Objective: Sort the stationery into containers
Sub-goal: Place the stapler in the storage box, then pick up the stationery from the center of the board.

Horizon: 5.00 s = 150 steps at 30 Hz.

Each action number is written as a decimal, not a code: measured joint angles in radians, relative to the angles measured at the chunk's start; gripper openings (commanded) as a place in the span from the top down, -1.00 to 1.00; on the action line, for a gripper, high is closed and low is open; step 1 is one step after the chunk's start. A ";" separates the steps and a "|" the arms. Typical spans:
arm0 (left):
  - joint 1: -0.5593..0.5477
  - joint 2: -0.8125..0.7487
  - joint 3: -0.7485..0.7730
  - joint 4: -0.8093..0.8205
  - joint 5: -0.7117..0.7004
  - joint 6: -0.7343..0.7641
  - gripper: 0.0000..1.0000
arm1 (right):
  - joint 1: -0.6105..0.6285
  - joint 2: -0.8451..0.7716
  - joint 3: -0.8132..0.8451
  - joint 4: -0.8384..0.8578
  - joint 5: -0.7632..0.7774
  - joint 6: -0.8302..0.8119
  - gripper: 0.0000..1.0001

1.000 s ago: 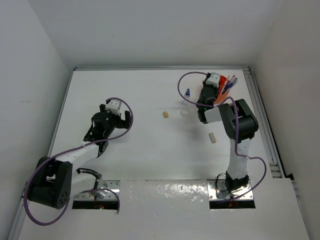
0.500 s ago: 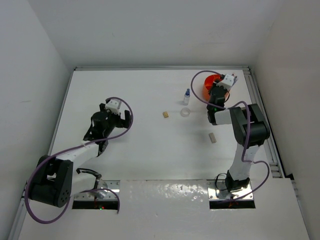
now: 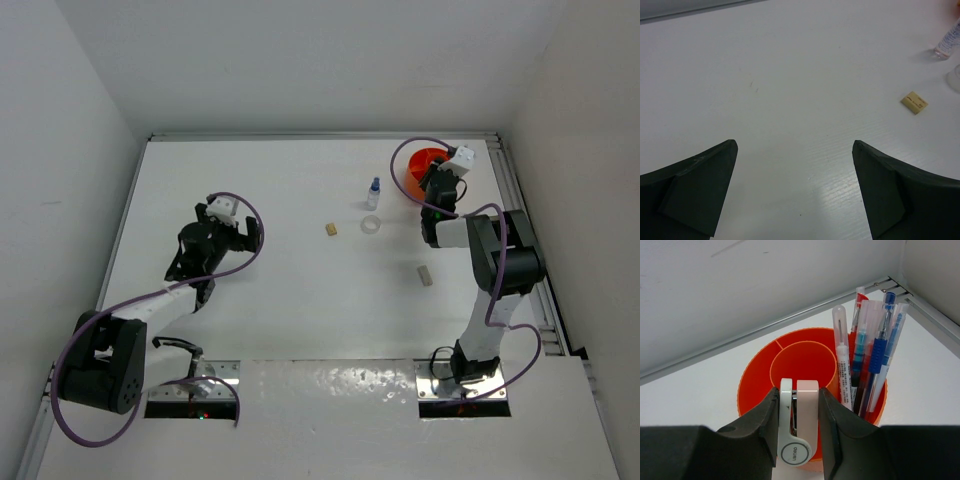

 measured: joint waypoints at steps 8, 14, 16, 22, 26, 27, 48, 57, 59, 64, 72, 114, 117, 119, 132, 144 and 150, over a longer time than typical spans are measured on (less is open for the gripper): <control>0.007 0.014 0.000 0.009 0.003 -0.001 -0.94 | -0.005 -0.003 0.015 -0.030 -0.013 0.004 1.00; 0.020 0.027 0.000 0.021 0.006 -0.008 -0.94 | -0.026 -0.042 0.021 -0.112 -0.061 0.018 1.00; 0.024 0.030 0.000 0.022 0.007 -0.008 -0.94 | -0.034 -0.058 0.011 -0.124 -0.115 -0.007 1.00; 0.026 0.031 0.000 0.024 0.011 -0.008 -0.94 | -0.076 -0.122 0.051 -0.289 -0.347 -0.094 1.00; 0.026 0.035 0.000 0.024 0.013 -0.008 -0.94 | -0.102 -0.153 0.059 -0.331 -0.431 -0.095 1.00; 0.026 0.035 0.000 0.024 0.014 -0.008 -0.94 | -0.107 -0.157 0.059 -0.330 -0.440 -0.092 1.00; 0.010 0.067 0.107 0.056 0.413 0.138 -0.93 | -0.105 -0.267 0.006 -0.282 -0.540 -0.212 1.00; 0.004 0.067 0.108 0.027 0.390 0.119 -0.93 | -0.134 -0.093 -0.058 0.046 -0.566 -0.206 1.00; 0.004 0.067 0.108 0.024 0.378 0.121 -0.93 | -0.162 -0.064 -0.055 0.060 -0.627 -0.201 1.00; 0.011 0.085 0.108 0.024 0.361 0.136 -0.93 | -0.239 -0.014 -0.023 0.109 -0.840 -0.158 1.00; 0.022 0.154 0.119 0.008 0.353 0.164 -0.93 | -0.260 -0.011 -0.004 0.113 -1.036 -0.209 0.97; 0.026 0.217 0.214 -0.089 0.369 0.202 -0.93 | -0.268 0.018 0.199 -0.499 -1.208 -0.854 0.19; 0.026 0.217 0.215 -0.090 0.369 0.202 -0.93 | -0.268 0.018 0.198 -0.473 -1.202 -0.848 0.00; 0.026 0.217 0.216 -0.090 0.370 0.202 -0.93 | -0.268 0.018 0.193 -0.449 -1.189 -0.838 -0.05; 0.026 0.217 0.216 -0.091 0.381 0.202 -0.93 | -0.268 -0.054 0.106 -0.327 -1.158 -0.758 -0.31; 0.023 0.184 0.216 -0.097 0.396 0.201 -0.93 | -0.258 -0.179 0.013 -0.106 -1.049 -0.446 0.08; 0.019 0.154 0.214 -0.096 0.395 0.193 -0.93 | -0.143 -0.303 0.010 -0.311 -0.724 -0.322 -0.24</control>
